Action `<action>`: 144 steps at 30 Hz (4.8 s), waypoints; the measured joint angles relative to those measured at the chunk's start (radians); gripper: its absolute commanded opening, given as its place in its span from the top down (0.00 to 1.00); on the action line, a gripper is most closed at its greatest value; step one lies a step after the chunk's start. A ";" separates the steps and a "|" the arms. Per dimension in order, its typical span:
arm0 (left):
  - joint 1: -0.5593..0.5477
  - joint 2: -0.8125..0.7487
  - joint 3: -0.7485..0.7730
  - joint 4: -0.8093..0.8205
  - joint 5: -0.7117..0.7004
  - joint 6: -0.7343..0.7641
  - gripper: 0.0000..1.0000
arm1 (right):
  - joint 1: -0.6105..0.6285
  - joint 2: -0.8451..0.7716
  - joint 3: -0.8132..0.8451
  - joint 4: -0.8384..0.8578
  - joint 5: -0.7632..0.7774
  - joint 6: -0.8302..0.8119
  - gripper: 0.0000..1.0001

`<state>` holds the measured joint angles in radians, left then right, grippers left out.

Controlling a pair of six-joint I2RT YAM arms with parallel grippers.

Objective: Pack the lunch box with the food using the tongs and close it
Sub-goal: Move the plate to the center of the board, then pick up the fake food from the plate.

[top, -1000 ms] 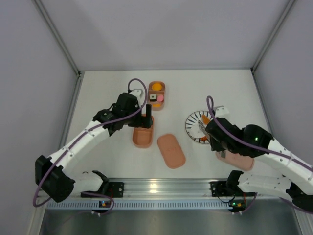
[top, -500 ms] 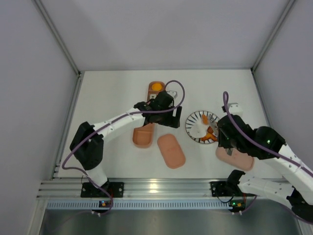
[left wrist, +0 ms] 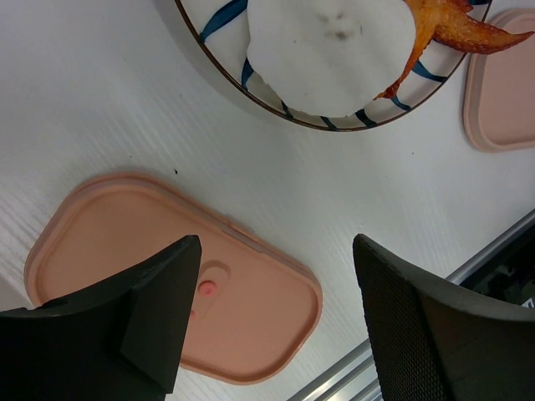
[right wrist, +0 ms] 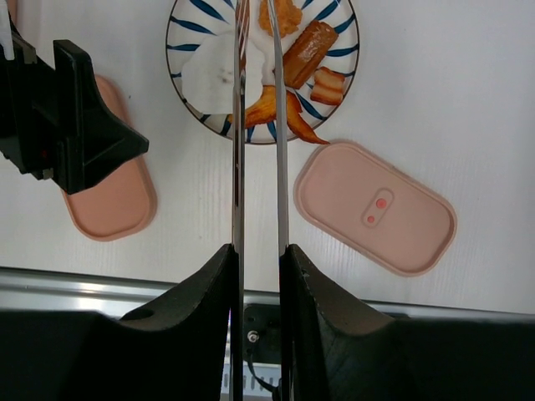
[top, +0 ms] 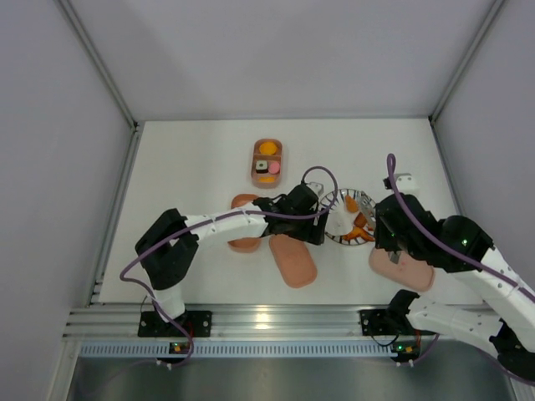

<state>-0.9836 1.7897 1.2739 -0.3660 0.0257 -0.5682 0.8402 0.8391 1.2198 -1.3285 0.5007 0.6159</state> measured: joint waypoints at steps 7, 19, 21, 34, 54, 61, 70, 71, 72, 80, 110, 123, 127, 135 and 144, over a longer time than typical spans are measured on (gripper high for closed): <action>-0.018 0.047 -0.008 0.054 -0.003 -0.024 0.33 | -0.011 0.000 0.003 0.000 0.001 -0.006 0.70; -0.026 0.148 -0.029 0.175 -0.007 -0.035 0.61 | -0.013 -0.002 0.013 0.000 0.002 -0.012 0.70; -0.026 0.150 -0.047 0.199 -0.008 -0.035 0.65 | -0.014 -0.002 0.013 0.000 0.002 -0.013 0.70; -0.026 0.208 -0.061 0.377 -0.075 -0.061 0.91 | -0.021 -0.008 0.013 0.000 0.003 -0.013 0.70; -0.020 0.279 0.031 0.390 -0.182 -0.110 0.91 | -0.025 -0.007 0.013 0.000 0.002 -0.013 0.69; 0.019 0.330 0.103 0.389 -0.179 -0.119 0.90 | -0.025 0.005 0.013 0.000 0.003 -0.012 0.69; 0.082 0.401 0.212 0.381 -0.154 -0.121 0.89 | -0.025 0.030 0.013 0.000 0.010 -0.013 0.69; 0.089 0.411 0.227 0.380 -0.147 -0.120 0.89 | -0.025 0.032 0.013 0.000 0.011 -0.012 0.69; 0.095 0.425 0.247 0.378 -0.142 -0.117 0.89 | -0.025 0.035 0.013 0.000 0.014 -0.013 0.68; 0.106 0.509 0.380 0.364 -0.089 -0.103 0.86 | -0.025 0.054 0.013 0.000 0.021 -0.013 0.67; 0.241 0.114 0.318 0.216 -0.098 -0.055 0.61 | -0.026 0.207 0.042 0.000 -0.013 -0.092 0.59; 0.249 -0.026 0.264 0.129 -0.089 -0.028 0.59 | -0.026 0.278 -0.038 0.000 -0.021 0.005 0.59; 0.255 -0.039 0.256 0.125 -0.081 -0.027 0.59 | -0.026 0.276 -0.068 0.000 -0.020 0.024 0.59; 0.257 -0.040 0.253 0.124 -0.067 -0.027 0.59 | -0.022 0.278 -0.074 0.000 -0.019 0.036 0.55; 0.262 -0.040 0.248 0.124 -0.064 -0.027 0.59 | 0.004 0.322 -0.074 0.000 -0.008 0.043 0.54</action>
<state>-0.7212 1.7493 1.5215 -0.2420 -0.0387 -0.5957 0.8444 1.1606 1.1461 -1.3285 0.4927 0.6594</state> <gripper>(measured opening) 0.409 0.454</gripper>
